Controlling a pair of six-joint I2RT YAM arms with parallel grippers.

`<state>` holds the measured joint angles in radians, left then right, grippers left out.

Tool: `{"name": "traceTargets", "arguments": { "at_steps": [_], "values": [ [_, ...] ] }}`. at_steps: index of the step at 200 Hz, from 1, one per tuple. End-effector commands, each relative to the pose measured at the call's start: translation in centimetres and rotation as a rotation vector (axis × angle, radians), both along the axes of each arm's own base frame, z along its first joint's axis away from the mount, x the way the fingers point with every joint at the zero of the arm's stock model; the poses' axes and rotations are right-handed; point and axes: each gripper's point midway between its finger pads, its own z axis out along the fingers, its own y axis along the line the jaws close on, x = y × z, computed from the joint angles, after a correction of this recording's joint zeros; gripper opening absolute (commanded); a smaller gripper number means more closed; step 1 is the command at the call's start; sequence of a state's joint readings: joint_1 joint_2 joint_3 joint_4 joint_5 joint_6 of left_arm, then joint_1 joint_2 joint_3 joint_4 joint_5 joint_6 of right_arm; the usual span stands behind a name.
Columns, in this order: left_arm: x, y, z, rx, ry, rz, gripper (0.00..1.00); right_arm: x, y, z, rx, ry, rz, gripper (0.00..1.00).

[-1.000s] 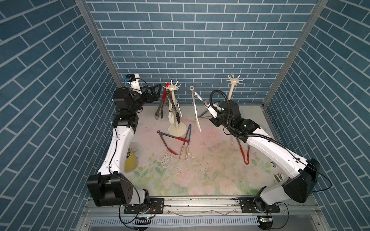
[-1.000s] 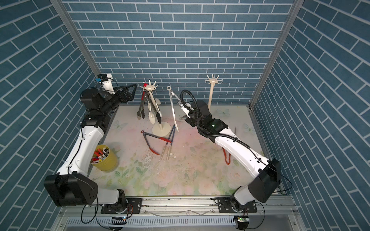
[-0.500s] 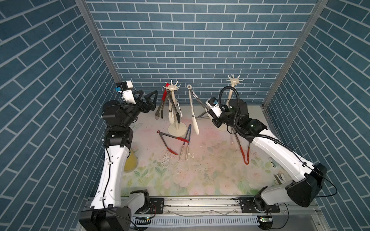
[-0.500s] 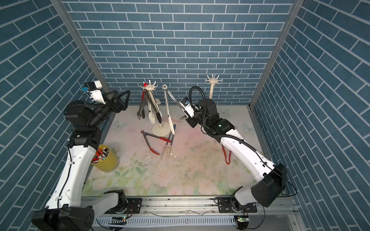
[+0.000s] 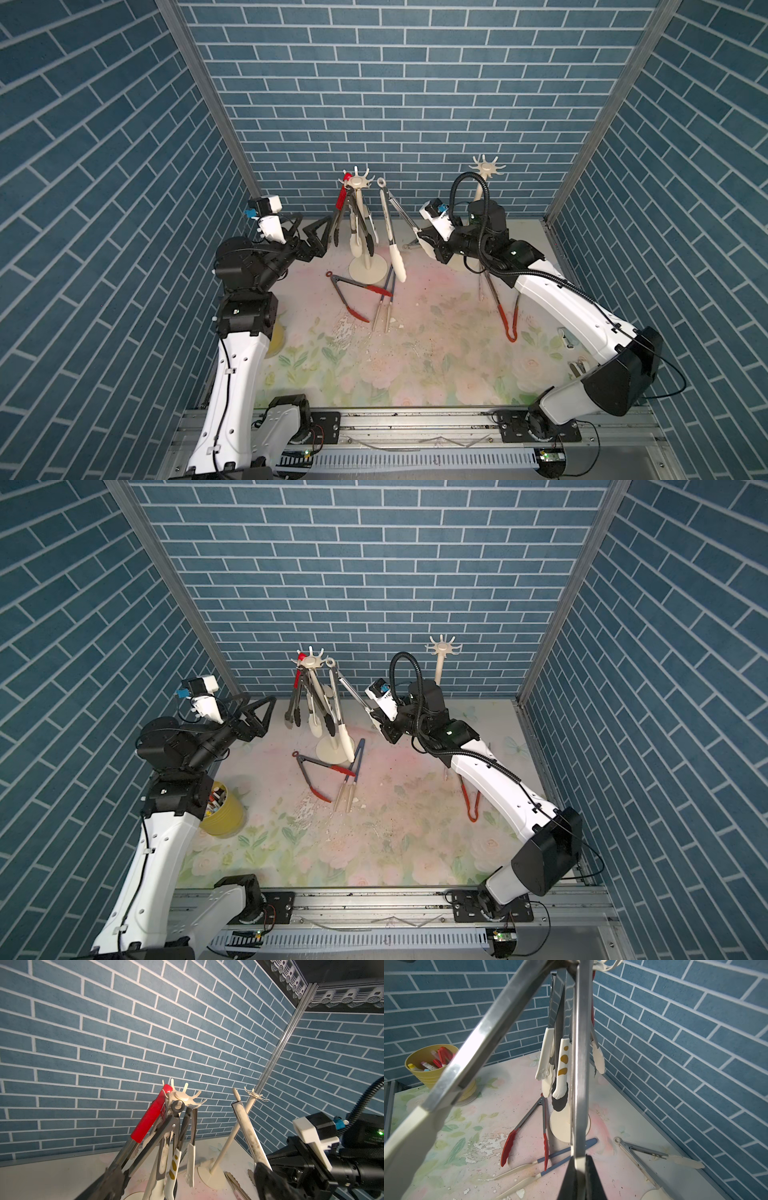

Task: Hang food tongs on kitchen utensil racks
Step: Hang the food tongs on the rack.

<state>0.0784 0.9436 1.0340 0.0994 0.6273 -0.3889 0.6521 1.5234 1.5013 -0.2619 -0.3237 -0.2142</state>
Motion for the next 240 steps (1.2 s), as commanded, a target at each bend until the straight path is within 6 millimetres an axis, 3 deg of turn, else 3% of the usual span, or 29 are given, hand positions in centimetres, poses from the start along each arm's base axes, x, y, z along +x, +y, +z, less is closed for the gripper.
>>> {"name": "traceTargets", "arguments": {
  "at_steps": [1,109,240],
  "values": [
    [-0.7,-0.2,-0.5,0.014,-0.002,-0.016,0.99,0.1,0.8,2.3,0.071,-0.005,0.035,0.0],
    [-1.6,-0.8,-2.5,0.037,0.02,-0.049,0.99,1.7,2.4,0.5,0.062,0.052,0.056,0.0],
    [-1.5,-0.8,-3.1,0.047,0.025,-0.046,0.99,2.7,3.3,-1.5,0.041,0.105,0.066,0.0]
  ]
}}
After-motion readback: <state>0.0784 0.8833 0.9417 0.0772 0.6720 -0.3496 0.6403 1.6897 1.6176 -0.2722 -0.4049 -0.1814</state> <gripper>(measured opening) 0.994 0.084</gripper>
